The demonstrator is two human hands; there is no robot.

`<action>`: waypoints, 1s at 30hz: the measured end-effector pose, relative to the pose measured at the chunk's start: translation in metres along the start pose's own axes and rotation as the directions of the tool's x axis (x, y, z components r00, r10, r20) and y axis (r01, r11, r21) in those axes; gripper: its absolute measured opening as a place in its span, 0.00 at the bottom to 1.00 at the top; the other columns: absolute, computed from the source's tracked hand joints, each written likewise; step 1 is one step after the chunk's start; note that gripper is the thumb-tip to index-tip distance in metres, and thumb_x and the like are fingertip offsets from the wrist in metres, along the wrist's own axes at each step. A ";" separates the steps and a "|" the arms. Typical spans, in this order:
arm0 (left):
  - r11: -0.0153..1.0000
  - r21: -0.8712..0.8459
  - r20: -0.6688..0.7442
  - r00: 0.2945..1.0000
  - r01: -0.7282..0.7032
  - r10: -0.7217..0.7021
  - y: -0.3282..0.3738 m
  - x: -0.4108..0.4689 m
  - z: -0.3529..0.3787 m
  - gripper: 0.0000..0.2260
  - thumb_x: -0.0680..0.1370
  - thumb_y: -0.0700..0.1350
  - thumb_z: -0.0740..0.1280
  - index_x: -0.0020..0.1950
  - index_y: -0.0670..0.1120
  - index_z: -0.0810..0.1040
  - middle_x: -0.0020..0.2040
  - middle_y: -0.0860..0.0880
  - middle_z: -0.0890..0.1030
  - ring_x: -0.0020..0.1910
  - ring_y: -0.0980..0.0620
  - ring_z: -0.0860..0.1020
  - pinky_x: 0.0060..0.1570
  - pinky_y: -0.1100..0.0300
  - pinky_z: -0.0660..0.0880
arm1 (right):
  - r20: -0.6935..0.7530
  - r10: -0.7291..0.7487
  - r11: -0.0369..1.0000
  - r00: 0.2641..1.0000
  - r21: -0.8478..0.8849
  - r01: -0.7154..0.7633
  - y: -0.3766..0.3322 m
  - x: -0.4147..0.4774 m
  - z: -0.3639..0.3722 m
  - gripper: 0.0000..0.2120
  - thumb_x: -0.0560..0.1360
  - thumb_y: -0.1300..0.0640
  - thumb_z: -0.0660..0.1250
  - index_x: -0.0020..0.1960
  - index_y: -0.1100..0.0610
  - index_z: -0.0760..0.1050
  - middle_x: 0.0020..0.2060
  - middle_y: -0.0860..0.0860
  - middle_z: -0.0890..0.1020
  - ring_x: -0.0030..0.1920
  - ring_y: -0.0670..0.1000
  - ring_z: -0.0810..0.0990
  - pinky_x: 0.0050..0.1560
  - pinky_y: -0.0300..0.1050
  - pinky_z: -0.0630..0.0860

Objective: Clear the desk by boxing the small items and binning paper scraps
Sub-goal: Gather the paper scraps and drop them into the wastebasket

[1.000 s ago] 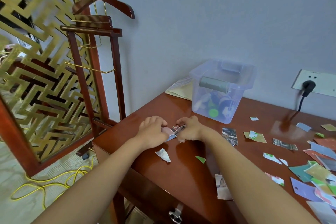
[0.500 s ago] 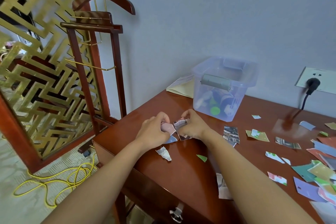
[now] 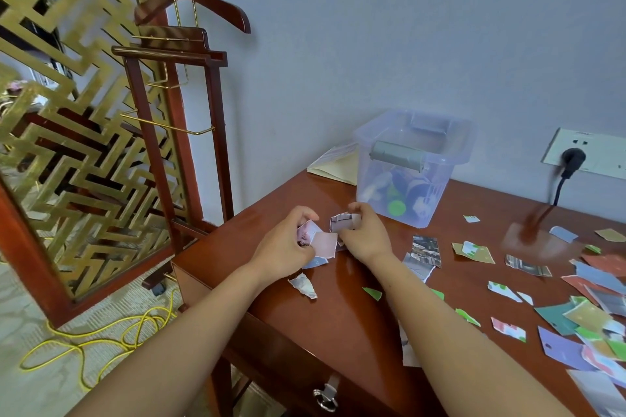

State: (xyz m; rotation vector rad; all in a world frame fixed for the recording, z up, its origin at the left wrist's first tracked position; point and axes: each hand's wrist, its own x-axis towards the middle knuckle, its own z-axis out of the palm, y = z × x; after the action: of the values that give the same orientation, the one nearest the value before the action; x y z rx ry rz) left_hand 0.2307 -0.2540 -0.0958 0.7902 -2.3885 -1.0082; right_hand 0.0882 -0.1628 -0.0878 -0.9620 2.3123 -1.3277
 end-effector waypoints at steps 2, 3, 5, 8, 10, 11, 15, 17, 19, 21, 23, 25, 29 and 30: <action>0.999 -0.032 -0.007 1.000 -0.008 0.008 -0.002 0.004 0.001 0.27 0.69 0.38 0.69 0.60 0.64 0.67 0.51 0.58 0.75 0.50 0.56 0.78 0.44 0.57 0.80 | 0.017 0.016 0.999 1.000 0.030 -0.017 0.003 0.005 0.001 0.22 0.67 0.55 0.67 0.59 0.46 0.69 0.49 0.49 0.82 0.44 0.54 0.83 0.50 0.56 0.80; 0.998 -0.061 -0.012 1.000 -0.004 0.003 -0.002 0.006 0.001 0.27 0.69 0.38 0.69 0.61 0.62 0.67 0.51 0.57 0.74 0.50 0.56 0.77 0.45 0.60 0.79 | 0.024 0.028 0.999 0.999 0.045 -0.029 0.004 0.007 0.001 0.20 0.66 0.55 0.67 0.57 0.46 0.69 0.48 0.49 0.82 0.43 0.54 0.83 0.50 0.56 0.80; 0.991 -0.130 -0.024 1.000 0.013 -0.016 -0.001 0.012 0.002 0.25 0.70 0.36 0.68 0.62 0.58 0.70 0.52 0.55 0.74 0.48 0.57 0.77 0.45 0.65 0.76 | 0.048 0.040 0.997 0.998 0.071 -0.044 0.000 0.006 -0.001 0.15 0.67 0.58 0.65 0.52 0.47 0.71 0.46 0.50 0.82 0.40 0.54 0.83 0.47 0.54 0.81; 0.977 -0.203 -0.046 0.996 0.065 -0.076 0.004 0.021 0.004 0.23 0.71 0.36 0.67 0.63 0.53 0.71 0.56 0.52 0.74 0.51 0.56 0.76 0.49 0.65 0.73 | 0.103 0.071 0.983 0.992 0.160 -0.087 -0.007 0.000 -0.002 0.13 0.72 0.63 0.60 0.54 0.52 0.73 0.47 0.54 0.81 0.35 0.55 0.82 0.31 0.45 0.79; 0.968 -0.233 -0.056 0.992 0.097 -0.113 0.009 0.025 0.003 0.22 0.72 0.35 0.66 0.65 0.48 0.72 0.59 0.50 0.74 0.55 0.54 0.75 0.51 0.65 0.71 | 0.142 0.093 0.961 0.985 0.247 -0.126 -0.012 -0.006 0.000 0.13 0.75 0.64 0.58 0.57 0.55 0.73 0.49 0.54 0.80 0.35 0.54 0.82 0.29 0.43 0.79; 0.964 -0.245 -0.055 0.991 0.106 -0.123 0.011 0.026 0.002 0.22 0.73 0.34 0.66 0.66 0.46 0.71 0.60 0.49 0.74 0.55 0.54 0.74 0.50 0.66 0.71 | 0.163 0.097 0.947 0.982 0.288 -0.142 -0.016 -0.009 0.002 0.13 0.76 0.63 0.57 0.58 0.55 0.73 0.48 0.54 0.80 0.35 0.53 0.82 0.30 0.43 0.80; 0.946 -0.286 -0.085 0.979 0.153 -0.184 0.013 0.023 -0.010 0.20 0.75 0.36 0.66 0.66 0.46 0.70 0.58 0.49 0.73 0.50 0.56 0.73 0.42 0.71 0.72 | 0.202 0.066 0.901 0.977 0.408 -0.145 -0.032 -0.019 0.012 0.11 0.77 0.60 0.59 0.59 0.56 0.72 0.45 0.55 0.81 0.36 0.52 0.83 0.32 0.45 0.80; 0.936 -0.301 -0.118 0.966 0.185 -0.229 0.011 0.018 -0.021 0.21 0.75 0.37 0.66 0.67 0.47 0.70 0.58 0.50 0.72 0.52 0.55 0.72 0.47 0.66 0.73 | 0.212 0.040 0.897 0.976 0.423 -0.129 -0.042 -0.025 0.020 0.12 0.77 0.62 0.61 0.59 0.56 0.72 0.45 0.56 0.81 0.36 0.52 0.83 0.32 0.44 0.80; 0.923 -0.321 -0.143 0.953 0.210 -0.267 0.007 0.008 -0.036 0.22 0.75 0.37 0.66 0.68 0.47 0.70 0.58 0.50 0.72 0.53 0.54 0.73 0.52 0.62 0.74 | 0.231 0.025 0.895 0.973 0.428 -0.125 -0.055 -0.033 0.029 0.13 0.76 0.64 0.61 0.60 0.56 0.72 0.45 0.55 0.81 0.36 0.51 0.83 0.32 0.44 0.81; 0.910 -0.355 -0.166 0.943 0.215 -0.287 0.000 -0.005 -0.053 0.21 0.76 0.37 0.66 0.69 0.45 0.70 0.58 0.48 0.73 0.54 0.53 0.75 0.52 0.61 0.76 | 0.256 0.010 0.889 0.967 0.440 -0.126 -0.069 -0.043 0.041 0.13 0.76 0.65 0.61 0.60 0.56 0.72 0.45 0.54 0.82 0.36 0.49 0.83 0.32 0.44 0.82; 0.906 -0.368 -0.195 0.935 0.209 -0.295 -0.010 -0.021 -0.072 0.21 0.76 0.37 0.65 0.69 0.44 0.70 0.59 0.47 0.74 0.54 0.52 0.76 0.47 0.64 0.76 | 0.278 -0.017 0.884 0.960 0.452 -0.116 -0.083 -0.054 0.057 0.14 0.76 0.66 0.60 0.60 0.57 0.72 0.45 0.54 0.82 0.36 0.50 0.83 0.33 0.44 0.82; 0.902 -0.384 -0.239 0.923 0.196 -0.303 -0.024 -0.038 -0.089 0.20 0.76 0.36 0.64 0.68 0.43 0.71 0.59 0.45 0.75 0.52 0.51 0.77 0.44 0.65 0.75 | 0.305 -0.042 0.881 0.951 0.461 -0.108 -0.096 -0.067 0.076 0.14 0.76 0.67 0.60 0.61 0.58 0.71 0.47 0.56 0.81 0.38 0.52 0.84 0.33 0.44 0.82; 0.886 -0.422 -0.314 0.885 0.194 -0.343 -0.061 -0.077 -0.120 0.19 0.74 0.33 0.65 0.64 0.43 0.72 0.48 0.48 0.75 0.42 0.56 0.76 0.37 0.72 0.74 | 0.379 -0.054 0.865 0.924 0.479 -0.146 -0.115 -0.092 0.125 0.17 0.75 0.69 0.60 0.63 0.57 0.69 0.56 0.59 0.78 0.41 0.55 0.83 0.30 0.43 0.81; 0.878 -0.432 -0.324 0.874 0.204 -0.363 -0.071 -0.088 -0.127 0.19 0.73 0.33 0.65 0.64 0.43 0.72 0.47 0.49 0.74 0.41 0.57 0.75 0.35 0.73 0.73 | 0.401 -0.055 0.861 0.914 0.482 -0.159 -0.118 -0.099 0.138 0.18 0.76 0.69 0.60 0.63 0.57 0.68 0.56 0.58 0.77 0.42 0.55 0.82 0.30 0.43 0.81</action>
State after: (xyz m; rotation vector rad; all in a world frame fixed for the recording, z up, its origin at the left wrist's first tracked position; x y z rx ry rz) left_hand 0.3935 -0.3015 -0.0816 1.0989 -1.6835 -1.2465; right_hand 0.2843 -0.2255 -0.0666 -0.8783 1.5528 -1.4463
